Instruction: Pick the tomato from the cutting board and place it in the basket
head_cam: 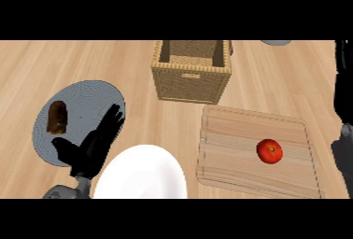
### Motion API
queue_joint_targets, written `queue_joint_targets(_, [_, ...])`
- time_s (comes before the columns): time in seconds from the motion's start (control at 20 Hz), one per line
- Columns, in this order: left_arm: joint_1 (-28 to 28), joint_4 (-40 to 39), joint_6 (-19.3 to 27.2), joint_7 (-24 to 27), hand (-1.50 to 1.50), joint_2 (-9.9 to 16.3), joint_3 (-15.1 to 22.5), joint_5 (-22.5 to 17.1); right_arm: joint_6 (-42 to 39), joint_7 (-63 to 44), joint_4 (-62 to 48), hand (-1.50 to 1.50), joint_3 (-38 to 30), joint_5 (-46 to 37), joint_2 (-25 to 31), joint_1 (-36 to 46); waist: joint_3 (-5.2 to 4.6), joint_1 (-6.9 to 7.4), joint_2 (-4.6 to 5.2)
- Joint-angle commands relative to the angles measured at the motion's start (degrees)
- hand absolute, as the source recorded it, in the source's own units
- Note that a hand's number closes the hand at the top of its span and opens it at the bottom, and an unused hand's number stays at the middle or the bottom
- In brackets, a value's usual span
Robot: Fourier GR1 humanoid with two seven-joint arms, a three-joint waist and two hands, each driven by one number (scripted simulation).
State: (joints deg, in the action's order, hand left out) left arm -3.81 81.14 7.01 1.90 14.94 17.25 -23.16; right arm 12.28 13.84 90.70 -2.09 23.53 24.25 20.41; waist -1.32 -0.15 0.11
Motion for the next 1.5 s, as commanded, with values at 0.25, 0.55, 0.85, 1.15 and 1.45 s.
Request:
queue_joint_targets(0.25, [4.0,-8.1,3.3,-7.6,0.00,6.4,-1.5,3.2,-26.6,-5.5,-1.8,1.50,14.0,10.8,-1.3,2.4,1.64,4.55,1.20])
queue_joint_targets(0.55, [7.3,-8.2,3.9,-9.2,0.00,8.6,-1.9,4.0,-32.5,0.9,8.1,-1.50,30.2,-5.3,0.2,-6.8,1.34,0.13,-0.43])
queue_joint_targets(0.85, [8.1,-5.7,4.6,-11.7,0.00,9.3,-3.2,2.7,-23.1,-5.2,12.6,-1.50,25.9,-22.7,11.0,-4.8,1.20,-1.34,-0.99])
queue_joint_targets(1.15, [8.2,-5.2,4.2,-12.2,0.00,8.8,-2.7,2.6,-27.6,-15.4,17.1,-1.50,17.6,-27.3,24.2,4.9,1.11,-0.72,-0.60])
queue_joint_targets(1.45, [9.5,-3.6,2.7,-12.5,0.00,10.5,-3.5,2.4,-43.0,-17.9,16.3,-1.50,9.4,-18.9,37.6,9.2,1.21,-0.09,-0.31])
